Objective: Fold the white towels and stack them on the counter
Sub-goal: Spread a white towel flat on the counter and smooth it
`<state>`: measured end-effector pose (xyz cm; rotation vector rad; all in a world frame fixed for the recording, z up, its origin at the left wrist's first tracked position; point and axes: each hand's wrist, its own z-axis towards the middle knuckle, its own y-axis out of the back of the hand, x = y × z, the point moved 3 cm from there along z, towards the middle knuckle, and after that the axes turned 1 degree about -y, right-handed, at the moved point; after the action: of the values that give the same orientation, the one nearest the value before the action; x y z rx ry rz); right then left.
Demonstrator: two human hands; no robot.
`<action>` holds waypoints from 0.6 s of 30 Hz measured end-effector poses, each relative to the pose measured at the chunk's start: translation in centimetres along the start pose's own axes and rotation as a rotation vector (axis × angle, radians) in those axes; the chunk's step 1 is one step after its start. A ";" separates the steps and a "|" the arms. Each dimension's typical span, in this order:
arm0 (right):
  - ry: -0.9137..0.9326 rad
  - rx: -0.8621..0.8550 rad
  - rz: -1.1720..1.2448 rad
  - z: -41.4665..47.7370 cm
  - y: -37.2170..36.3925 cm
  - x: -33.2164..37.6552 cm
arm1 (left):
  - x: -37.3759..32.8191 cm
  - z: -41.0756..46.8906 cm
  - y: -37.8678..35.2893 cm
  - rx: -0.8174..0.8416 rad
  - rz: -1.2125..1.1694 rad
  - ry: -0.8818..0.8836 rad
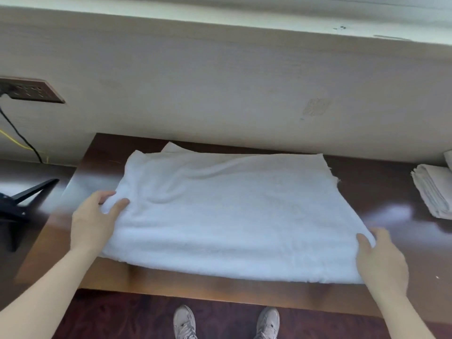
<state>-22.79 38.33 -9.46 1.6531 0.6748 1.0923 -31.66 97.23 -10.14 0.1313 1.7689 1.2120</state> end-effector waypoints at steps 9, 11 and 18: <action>-0.166 0.133 -0.058 -0.3 -3.2 -5.7 | 4.4 -2.4 -2.4 0.193 -0.133 0.346; -0.109 0.110 -0.074 0.7 -3.2 -4.5 | 3.2 -1.5 -2.4 0.251 -0.245 0.384; 0.028 0.196 0.106 5.5 -5.3 0.2 | -0.9 2.6 -3.1 0.309 -0.329 0.376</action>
<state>-17.39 37.94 -14.88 1.8614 0.7389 1.1558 -27.98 96.90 -12.10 -0.2166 2.1954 0.7536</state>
